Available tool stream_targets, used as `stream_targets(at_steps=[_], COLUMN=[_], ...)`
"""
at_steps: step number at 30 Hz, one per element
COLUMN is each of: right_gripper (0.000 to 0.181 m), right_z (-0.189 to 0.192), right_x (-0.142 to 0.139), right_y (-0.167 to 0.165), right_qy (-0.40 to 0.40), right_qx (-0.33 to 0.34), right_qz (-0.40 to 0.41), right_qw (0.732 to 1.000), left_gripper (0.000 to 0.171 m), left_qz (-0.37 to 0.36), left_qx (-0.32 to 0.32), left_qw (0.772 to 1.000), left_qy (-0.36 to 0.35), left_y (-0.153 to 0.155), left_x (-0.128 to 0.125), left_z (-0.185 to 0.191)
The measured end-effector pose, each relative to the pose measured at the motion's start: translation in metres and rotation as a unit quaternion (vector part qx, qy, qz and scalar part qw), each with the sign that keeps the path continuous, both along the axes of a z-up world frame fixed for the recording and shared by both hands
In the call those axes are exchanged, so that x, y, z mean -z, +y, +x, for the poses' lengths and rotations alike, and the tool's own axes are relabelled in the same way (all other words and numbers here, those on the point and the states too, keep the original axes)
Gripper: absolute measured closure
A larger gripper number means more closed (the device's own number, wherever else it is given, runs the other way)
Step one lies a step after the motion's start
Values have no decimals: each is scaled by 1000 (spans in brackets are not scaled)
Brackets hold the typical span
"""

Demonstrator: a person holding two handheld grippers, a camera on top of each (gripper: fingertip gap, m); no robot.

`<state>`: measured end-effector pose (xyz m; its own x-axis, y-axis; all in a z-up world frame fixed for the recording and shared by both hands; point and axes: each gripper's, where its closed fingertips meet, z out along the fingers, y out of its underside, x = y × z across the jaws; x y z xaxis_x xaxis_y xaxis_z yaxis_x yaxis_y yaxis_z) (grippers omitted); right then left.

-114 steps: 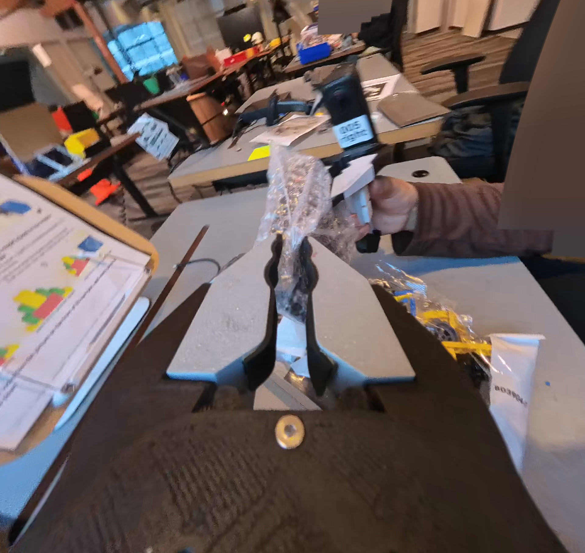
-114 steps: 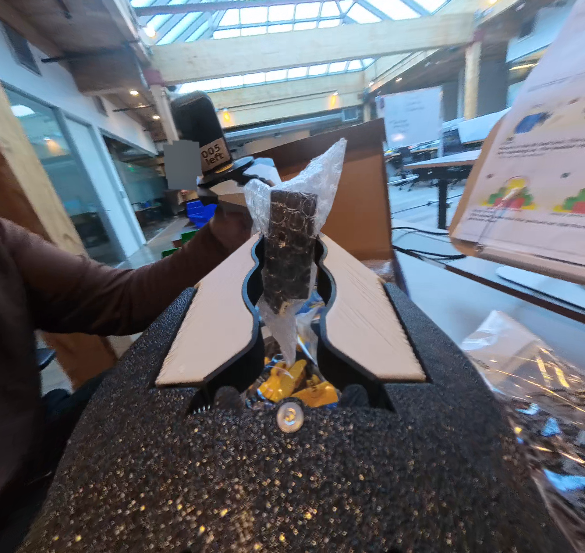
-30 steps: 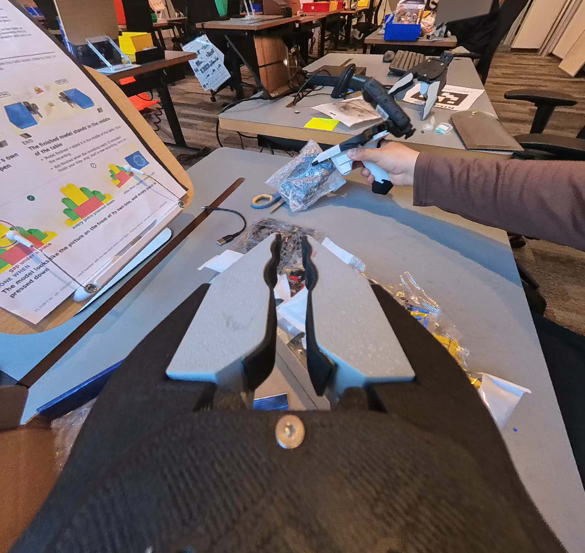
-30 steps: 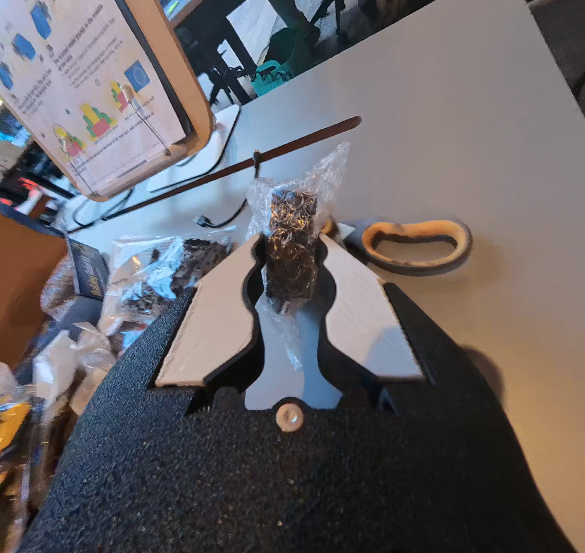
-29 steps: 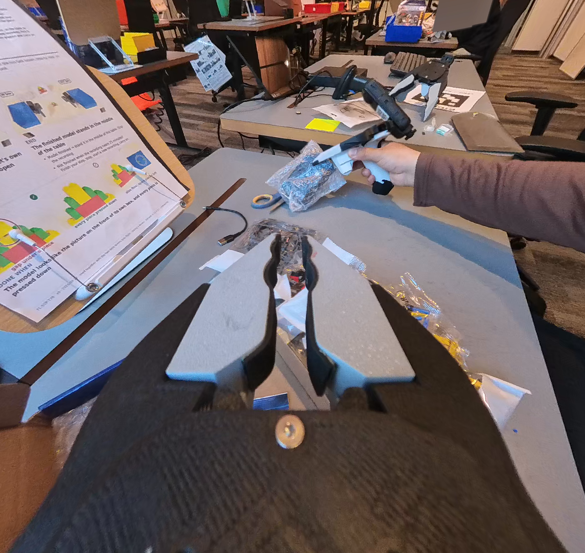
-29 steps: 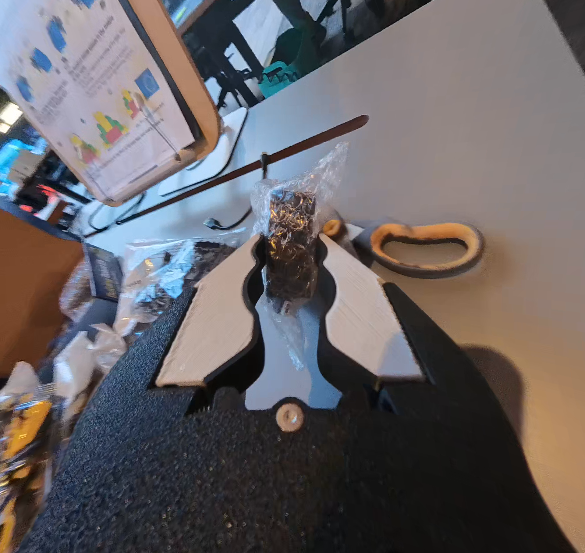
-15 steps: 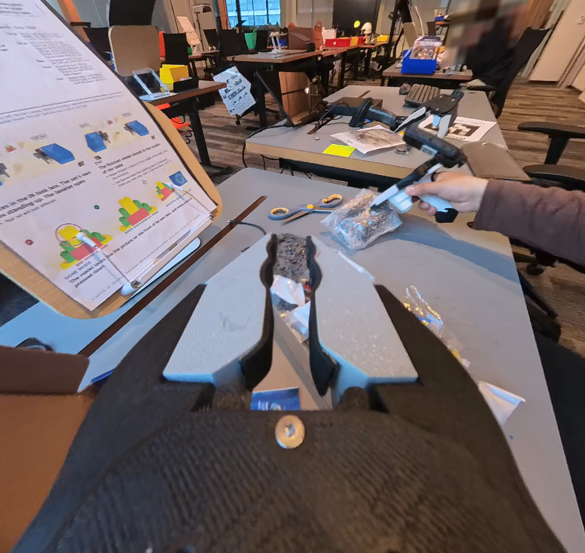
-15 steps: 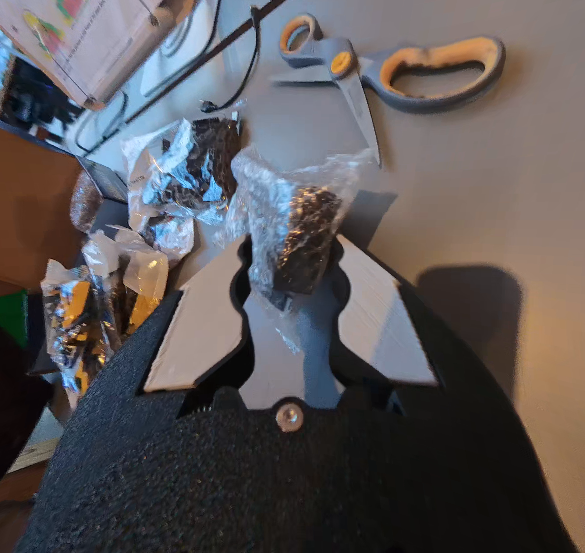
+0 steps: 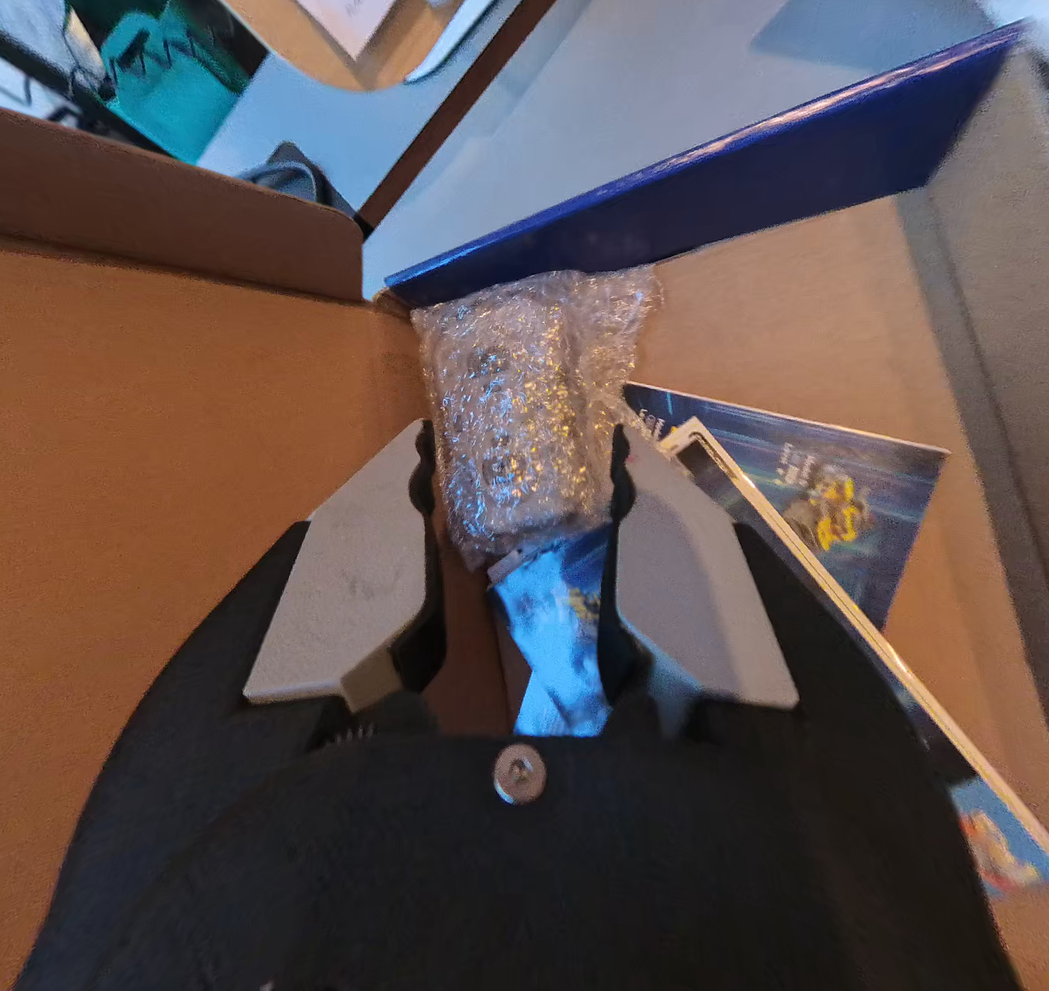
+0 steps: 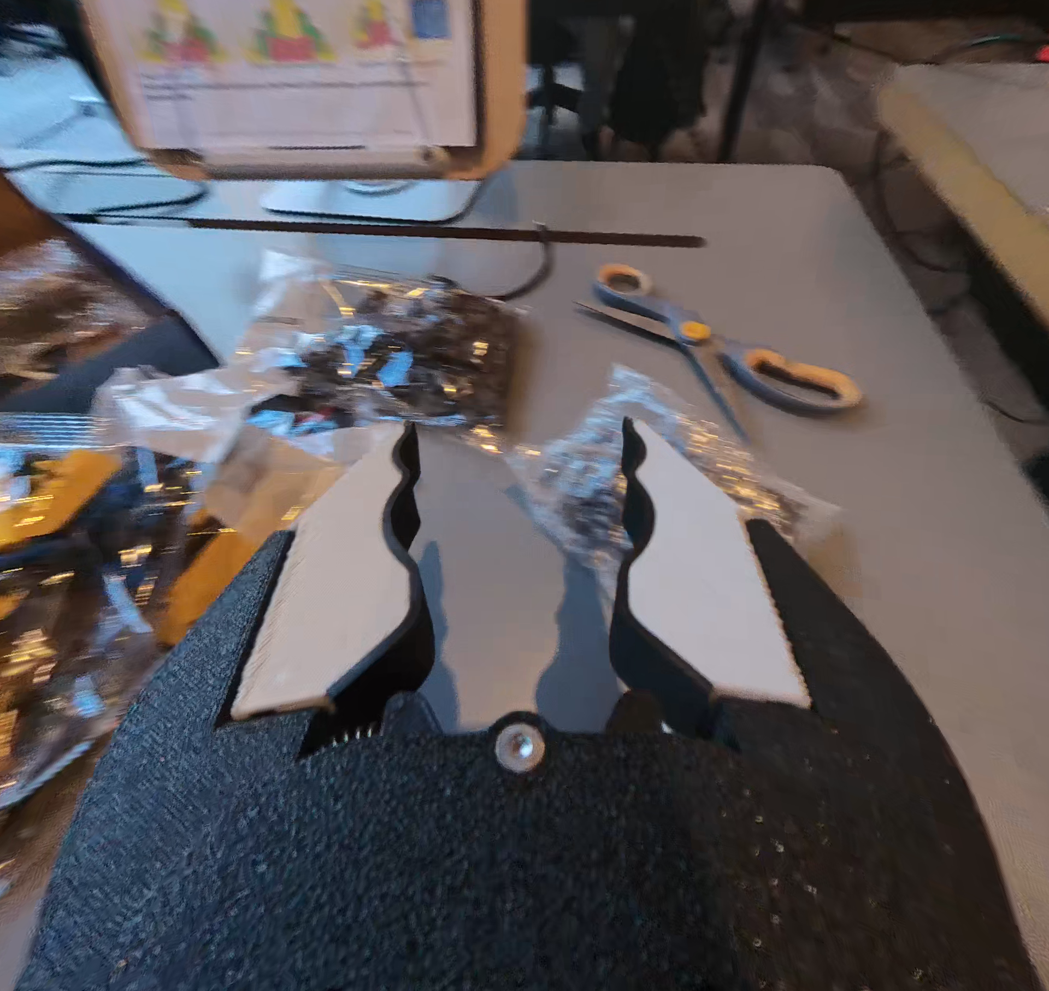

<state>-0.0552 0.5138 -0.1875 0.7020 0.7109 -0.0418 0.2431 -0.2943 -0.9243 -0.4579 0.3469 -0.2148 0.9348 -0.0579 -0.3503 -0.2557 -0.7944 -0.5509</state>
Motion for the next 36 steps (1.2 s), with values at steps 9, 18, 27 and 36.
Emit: stream_targets(at_steps=[9,18,27,36], right_gripper=[122,131,131,91], right_z=[-82,-91,-101,-128], right_x=[7,-25,-51,-114], right_y=[-75,-101,-138,-208], right_qy=[20,52,64,153], right_qx=[-157,-188,-237,-390], right_qz=[-15,-4,-6,5], right_qw=[987,981,969,908], left_gripper=[109,149,171,171], left_qz=[-49,45,207,345], left_qx=[-11,24,73,406], left_qw=[998,999,976,714], left_qy=[22,11,11,-454], left_y=[7,20,16,-68], left_x=[51,6,-90,-238], left_z=[-22,-22,7,183])
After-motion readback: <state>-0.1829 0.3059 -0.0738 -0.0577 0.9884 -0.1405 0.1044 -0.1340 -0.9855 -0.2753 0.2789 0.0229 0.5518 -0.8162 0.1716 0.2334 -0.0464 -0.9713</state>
